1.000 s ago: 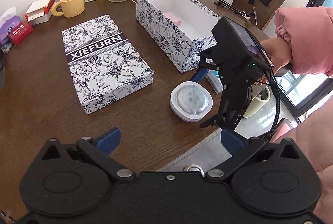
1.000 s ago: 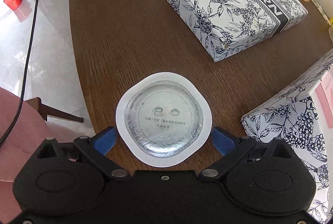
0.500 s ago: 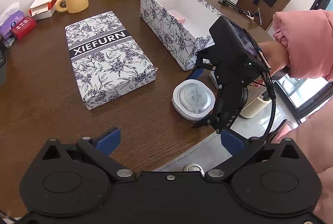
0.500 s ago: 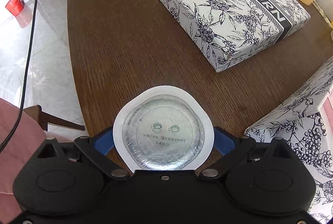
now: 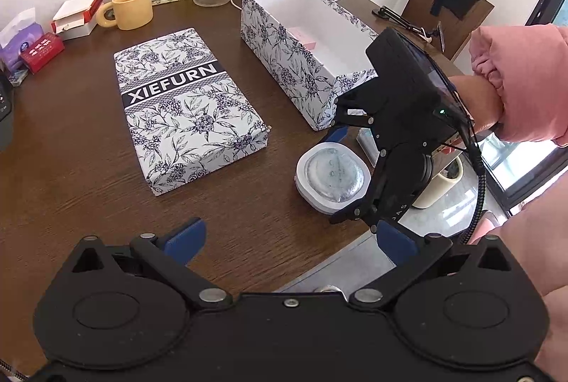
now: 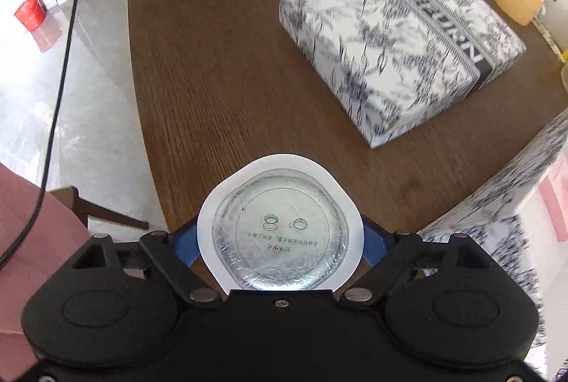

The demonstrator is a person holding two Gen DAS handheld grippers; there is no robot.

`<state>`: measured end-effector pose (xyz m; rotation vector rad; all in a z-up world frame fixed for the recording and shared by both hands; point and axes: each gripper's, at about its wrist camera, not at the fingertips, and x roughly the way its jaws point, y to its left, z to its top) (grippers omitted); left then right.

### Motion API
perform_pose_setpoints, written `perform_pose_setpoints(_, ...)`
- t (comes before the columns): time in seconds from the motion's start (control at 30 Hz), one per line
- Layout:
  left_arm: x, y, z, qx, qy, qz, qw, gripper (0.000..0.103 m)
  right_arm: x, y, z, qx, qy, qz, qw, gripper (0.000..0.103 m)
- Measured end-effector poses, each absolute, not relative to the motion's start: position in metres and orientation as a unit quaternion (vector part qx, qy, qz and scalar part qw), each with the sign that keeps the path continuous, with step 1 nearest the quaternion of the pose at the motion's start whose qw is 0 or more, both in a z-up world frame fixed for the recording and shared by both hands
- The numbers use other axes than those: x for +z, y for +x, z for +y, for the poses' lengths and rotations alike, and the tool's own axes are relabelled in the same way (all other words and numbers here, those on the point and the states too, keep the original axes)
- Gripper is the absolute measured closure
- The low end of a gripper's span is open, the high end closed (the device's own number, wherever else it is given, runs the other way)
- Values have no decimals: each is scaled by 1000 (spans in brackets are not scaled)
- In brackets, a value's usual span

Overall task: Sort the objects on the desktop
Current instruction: 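Carry the round container with the right gripper into the open box and release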

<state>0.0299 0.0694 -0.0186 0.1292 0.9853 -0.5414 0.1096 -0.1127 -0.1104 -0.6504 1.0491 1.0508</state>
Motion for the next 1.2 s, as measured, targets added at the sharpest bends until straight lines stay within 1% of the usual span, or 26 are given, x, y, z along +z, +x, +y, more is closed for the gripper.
perform_pose_setpoints(0.13,-6,34,79,-255,55,453,852,0,-79,119,-114,481,-253,462,701,14)
perform_pose_setpoints(0.3,15,48,90,-240,62,434,866,0,-54,157,-142,452,-252,468,717,14)
perform_pose_setpoints(0.4,24,52,85,-247,74,420,870,0,-40,182,-160,432,-254,471,726,14)
perform_pose_setpoints(0.67,24,66,58,-271,94,419,861,0,-2,247,-208,377,-256,480,749,14)
perform_pose_setpoints(0.7,23,69,54,-269,93,422,861,0,-5,255,-210,373,-258,488,746,14)
perform_pose_setpoints(0.77,23,76,46,-267,93,426,859,0,-42,267,-186,367,-266,506,733,14)
perform_pose_setpoints(0.93,22,98,19,-268,125,442,847,0,-81,286,-183,363,-291,532,707,14)
perform_pose_setpoints(1.2,9,119,-2,-260,160,467,830,0,-118,290,-175,375,-329,543,675,14)
